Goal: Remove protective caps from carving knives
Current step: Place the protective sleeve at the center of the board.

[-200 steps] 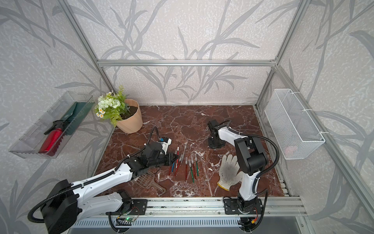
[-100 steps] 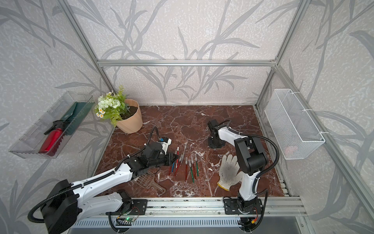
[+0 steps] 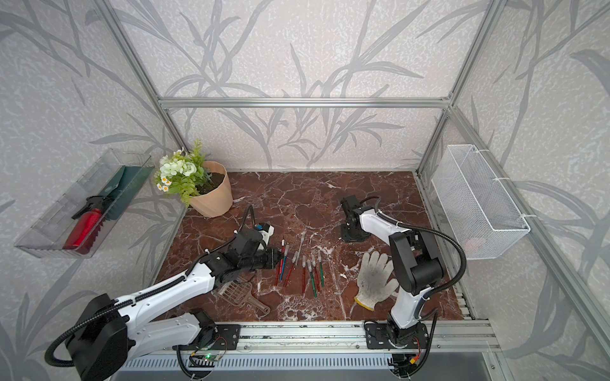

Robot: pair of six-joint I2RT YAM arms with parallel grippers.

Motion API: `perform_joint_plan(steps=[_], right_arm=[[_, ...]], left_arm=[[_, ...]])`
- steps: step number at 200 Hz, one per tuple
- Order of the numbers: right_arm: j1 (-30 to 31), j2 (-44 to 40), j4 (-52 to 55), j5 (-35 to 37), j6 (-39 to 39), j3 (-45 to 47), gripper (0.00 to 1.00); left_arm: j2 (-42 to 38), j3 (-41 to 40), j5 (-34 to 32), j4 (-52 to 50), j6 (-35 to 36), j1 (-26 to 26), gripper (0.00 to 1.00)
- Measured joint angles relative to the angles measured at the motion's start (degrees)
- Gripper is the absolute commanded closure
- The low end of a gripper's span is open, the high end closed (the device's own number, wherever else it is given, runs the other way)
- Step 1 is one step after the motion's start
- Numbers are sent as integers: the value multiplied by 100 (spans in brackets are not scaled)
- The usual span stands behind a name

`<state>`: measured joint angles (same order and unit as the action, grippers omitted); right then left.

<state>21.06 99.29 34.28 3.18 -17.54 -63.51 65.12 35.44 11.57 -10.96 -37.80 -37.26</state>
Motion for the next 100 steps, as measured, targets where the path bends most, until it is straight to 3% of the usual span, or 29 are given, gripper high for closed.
perform_joint_plan(steps=[58, 87, 100], right_arm=[[444, -1410, -107, 37, -52, 726, 45], [673, -2157, -168, -133, -55, 1034, 29], [715, -2485, -212, -260, -46, 1119, 15]], left_arm=[[216, 568, -271, -837, 422, 614, 93], [525, 868, -365, -1158, 634, 901, 93], [680, 994, -400, -1228, 728, 992, 93]])
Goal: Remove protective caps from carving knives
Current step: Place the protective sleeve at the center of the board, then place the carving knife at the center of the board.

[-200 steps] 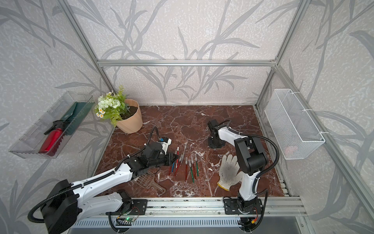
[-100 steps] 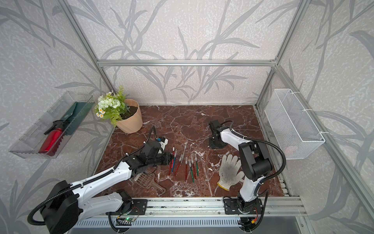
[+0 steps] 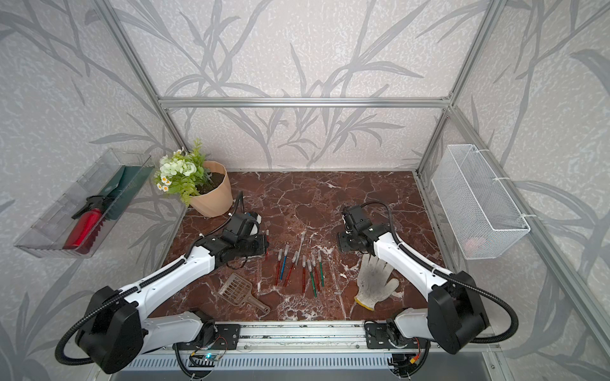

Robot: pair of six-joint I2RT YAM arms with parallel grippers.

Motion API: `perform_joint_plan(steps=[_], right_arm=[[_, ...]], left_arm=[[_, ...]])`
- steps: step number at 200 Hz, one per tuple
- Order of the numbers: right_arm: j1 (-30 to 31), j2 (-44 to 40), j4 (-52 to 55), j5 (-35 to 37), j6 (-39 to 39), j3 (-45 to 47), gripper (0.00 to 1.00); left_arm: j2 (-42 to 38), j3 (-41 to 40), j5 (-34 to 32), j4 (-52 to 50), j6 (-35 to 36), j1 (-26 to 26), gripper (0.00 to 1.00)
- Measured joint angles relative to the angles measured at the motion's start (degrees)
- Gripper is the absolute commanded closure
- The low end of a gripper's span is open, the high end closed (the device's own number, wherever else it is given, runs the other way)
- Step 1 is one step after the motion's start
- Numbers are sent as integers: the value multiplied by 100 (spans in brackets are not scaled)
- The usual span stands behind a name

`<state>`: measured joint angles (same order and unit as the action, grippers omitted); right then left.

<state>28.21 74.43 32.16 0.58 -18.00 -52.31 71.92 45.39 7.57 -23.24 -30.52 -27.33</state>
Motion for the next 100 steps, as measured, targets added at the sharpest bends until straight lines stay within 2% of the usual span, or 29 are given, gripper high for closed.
perform_joint_plan(steps=[12, 27, 64, 100], right_arm=[[4, -304, -57, -129, -7, 83, 7], [4, -680, -109, -319, 15, 184, 0], [4, -1390, -210, -732, 33, 293, 1], [4, -1676, -251, -1008, 85, 321, 1]], left_arm=[[166, 116, -22, -55, 63, 72, 93], [380, 269, -33, -103, 151, 127, 93], [1045, 734, -74, -179, 308, 166, 93], [1797, 1335, -190, -315, 426, 192, 93]])
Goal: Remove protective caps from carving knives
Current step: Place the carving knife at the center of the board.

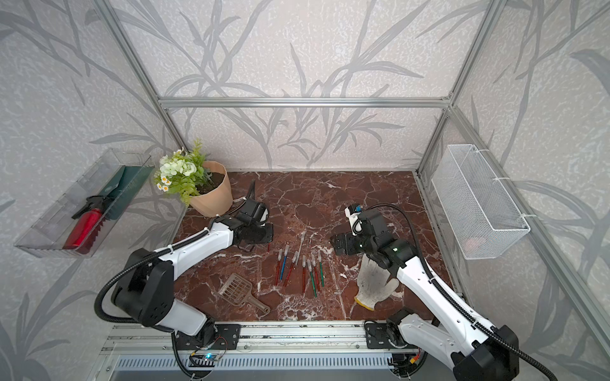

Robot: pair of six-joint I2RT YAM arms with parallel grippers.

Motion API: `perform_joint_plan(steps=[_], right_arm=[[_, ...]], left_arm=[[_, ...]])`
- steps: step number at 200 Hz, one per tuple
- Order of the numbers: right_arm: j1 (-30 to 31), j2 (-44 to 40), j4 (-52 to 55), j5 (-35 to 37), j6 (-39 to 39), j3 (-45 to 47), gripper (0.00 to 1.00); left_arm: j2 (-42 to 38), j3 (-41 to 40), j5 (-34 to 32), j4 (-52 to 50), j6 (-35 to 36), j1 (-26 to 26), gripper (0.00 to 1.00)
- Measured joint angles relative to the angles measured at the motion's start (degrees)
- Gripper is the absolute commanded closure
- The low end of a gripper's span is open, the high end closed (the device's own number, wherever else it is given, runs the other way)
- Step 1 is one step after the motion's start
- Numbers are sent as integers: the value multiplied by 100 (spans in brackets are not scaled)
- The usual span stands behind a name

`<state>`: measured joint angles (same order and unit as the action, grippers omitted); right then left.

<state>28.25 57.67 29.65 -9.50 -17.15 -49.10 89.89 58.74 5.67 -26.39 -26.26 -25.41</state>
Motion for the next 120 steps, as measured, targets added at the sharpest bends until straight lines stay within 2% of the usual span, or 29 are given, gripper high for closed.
perform_joint_plan(steps=[81, 120], right_arm=[[0, -46, -120, -330, 15, 319, 1], [0, -68, -184, -348, -284, 367, 1]], left_arm=[[1106, 885, -369, -256, 98, 46, 93], [1421, 1029, -433, -358, 98, 85, 93]])
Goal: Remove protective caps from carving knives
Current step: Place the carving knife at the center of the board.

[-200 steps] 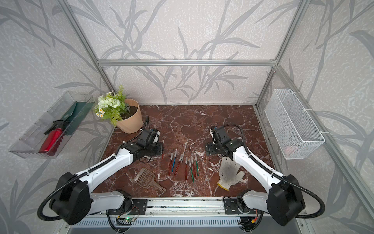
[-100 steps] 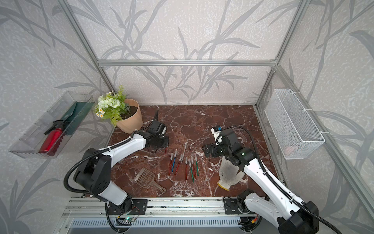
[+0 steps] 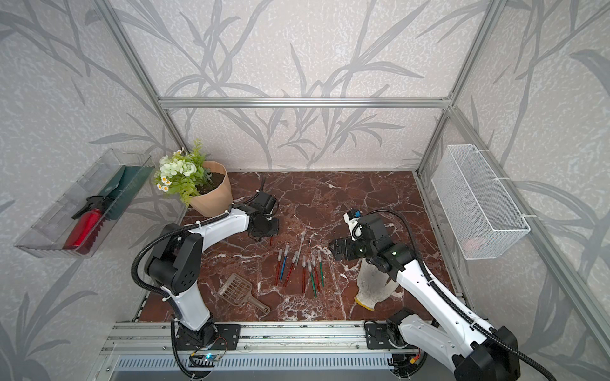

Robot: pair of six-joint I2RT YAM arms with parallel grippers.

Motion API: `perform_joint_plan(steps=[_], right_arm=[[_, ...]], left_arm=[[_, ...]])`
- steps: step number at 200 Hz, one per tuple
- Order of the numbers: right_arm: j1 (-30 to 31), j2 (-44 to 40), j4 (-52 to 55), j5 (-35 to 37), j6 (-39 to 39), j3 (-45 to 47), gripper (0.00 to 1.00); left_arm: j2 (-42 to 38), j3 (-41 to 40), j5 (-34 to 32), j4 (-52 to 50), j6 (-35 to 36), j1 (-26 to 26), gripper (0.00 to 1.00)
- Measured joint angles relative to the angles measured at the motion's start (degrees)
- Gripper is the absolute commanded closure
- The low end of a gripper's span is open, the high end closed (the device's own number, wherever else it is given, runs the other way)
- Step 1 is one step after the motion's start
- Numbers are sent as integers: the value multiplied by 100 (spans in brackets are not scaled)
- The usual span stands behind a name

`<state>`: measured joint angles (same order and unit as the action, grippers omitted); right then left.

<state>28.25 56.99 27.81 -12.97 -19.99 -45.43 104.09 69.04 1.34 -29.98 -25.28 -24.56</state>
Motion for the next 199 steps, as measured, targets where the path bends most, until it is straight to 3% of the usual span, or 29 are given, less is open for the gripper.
perform_joint_plan(steps=[199], right_arm=[[22, -280, -546, -361, -33, 216, 1]], left_arm=[[350, 35, 15, -37, 2, 72, 90]])
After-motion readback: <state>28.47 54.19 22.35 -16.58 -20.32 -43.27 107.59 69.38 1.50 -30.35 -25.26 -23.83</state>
